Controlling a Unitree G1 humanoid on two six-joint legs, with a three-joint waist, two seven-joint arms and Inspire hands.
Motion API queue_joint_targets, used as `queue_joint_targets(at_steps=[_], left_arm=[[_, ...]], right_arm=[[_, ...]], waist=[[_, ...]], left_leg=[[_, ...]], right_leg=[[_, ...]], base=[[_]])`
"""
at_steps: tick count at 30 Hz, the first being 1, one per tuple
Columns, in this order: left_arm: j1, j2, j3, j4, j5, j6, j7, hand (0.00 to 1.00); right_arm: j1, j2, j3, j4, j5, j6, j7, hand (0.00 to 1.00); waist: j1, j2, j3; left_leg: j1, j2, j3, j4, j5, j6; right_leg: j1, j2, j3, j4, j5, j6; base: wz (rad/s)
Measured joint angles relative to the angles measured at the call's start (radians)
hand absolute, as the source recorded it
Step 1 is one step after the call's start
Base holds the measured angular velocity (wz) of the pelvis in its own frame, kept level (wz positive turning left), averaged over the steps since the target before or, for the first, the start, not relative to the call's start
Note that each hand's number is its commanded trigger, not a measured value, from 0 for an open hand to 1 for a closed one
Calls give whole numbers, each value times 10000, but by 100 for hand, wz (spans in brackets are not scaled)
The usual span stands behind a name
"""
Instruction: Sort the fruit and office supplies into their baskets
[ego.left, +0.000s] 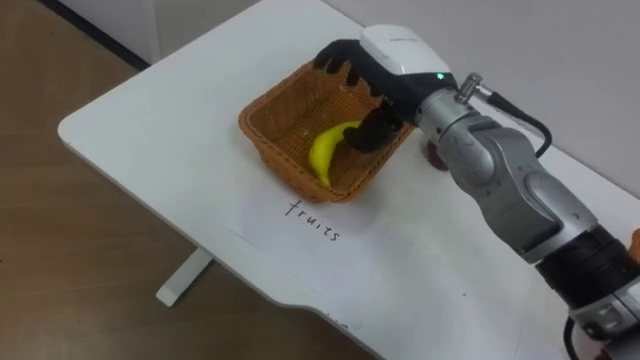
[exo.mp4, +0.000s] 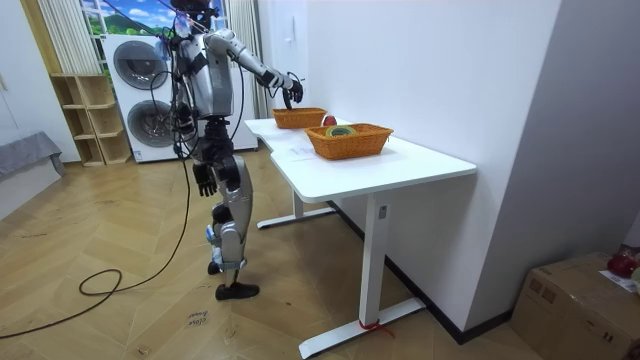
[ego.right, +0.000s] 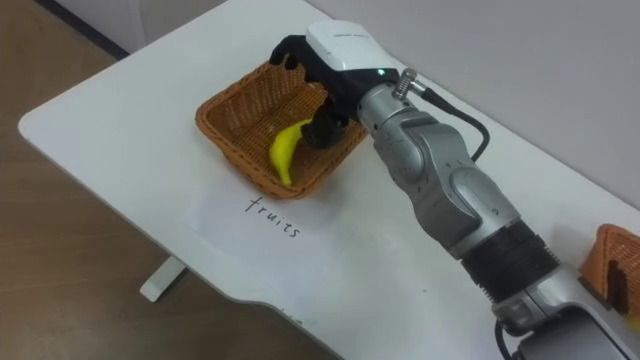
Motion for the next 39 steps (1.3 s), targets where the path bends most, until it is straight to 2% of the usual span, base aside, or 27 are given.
queue_joint_targets(at_steps=[6, 14, 20, 27, 31, 32, 34, 35, 39], left_arm=[[40, -31, 23, -298, 8, -3, 54, 0], [48, -33, 17, -363, -5, -4, 143, 0], [94, -35, 28, -395, -8, -4, 153, 0], [384, -125, 34, -392, -96, 12, 282, 0], [579, -179, 30, -386, -106, 38, 277, 0], [602, -185, 31, -372, -116, 37, 277, 0], [607, -256, 32, -205, -125, 38, 280, 0], [601, -284, 35, -186, -129, 40, 280, 0], [621, -486, 63, -184, -116, 134, 279, 0]], right_arm=[[-1, -2, -4, -2, -7, -21, 0, 0], [8, -2, -5, -14, 62, -106, -7, 0], [21, -2, -7, -74, 178, -111, -9, 0], [89, -86, -202, -105, 862, -206, -210, 0], [91, -75, -679, 342, 1592, -331, -600, 0], [91, -74, -748, 378, 1792, -332, -668, 0], [93, -73, -1036, 506, 2391, -453, -984, 0], [101, -72, -1104, 544, 2490, -498, -1062, 0], [548, 42, -1817, 637, 2944, -579, -1513, 0]], waist=[[-12, -40, -33], [-40, 13, -31], [-38, 97, -114], [-114, 33, -164], [-256, 75, -132], [-295, 91, -120], [-382, 227, -25], [-406, 266, -8], [-585, 525, -72]], left_leg=[[-13, -8, -1, 31, 3, 3], [6, -15, -14, 96, 3, 3], [26, -23, -12, 153, 3, 3], [177, -33, 12, 178, 2, 2], [275, -35, 14, 197, 0, 0], [277, -36, 14, 205, 0, 0], [306, -34, 73, 250, -4, -2], [309, -34, 91, 255, -5, -1], [289, -34, 121, 280, -5, 2]], right_leg=[[-30, -6, 7, 0, 0, 0], [33, -9, 10, 0, 0, 0], [96, -10, 12, 4, 0, 0], [260, -14, 102, 6, 0, 0], [414, -20, 76, 7, 1, -1], [423, -22, 75, 10, 1, -1], [461, -23, 115, 11, 1, -1], [461, -27, 122, 12, 1, -1], [452, -45, 133, 18, 3, -4]], base=[[0], [0], [0], [0], [0], [0], [-6], [-8], [0]])
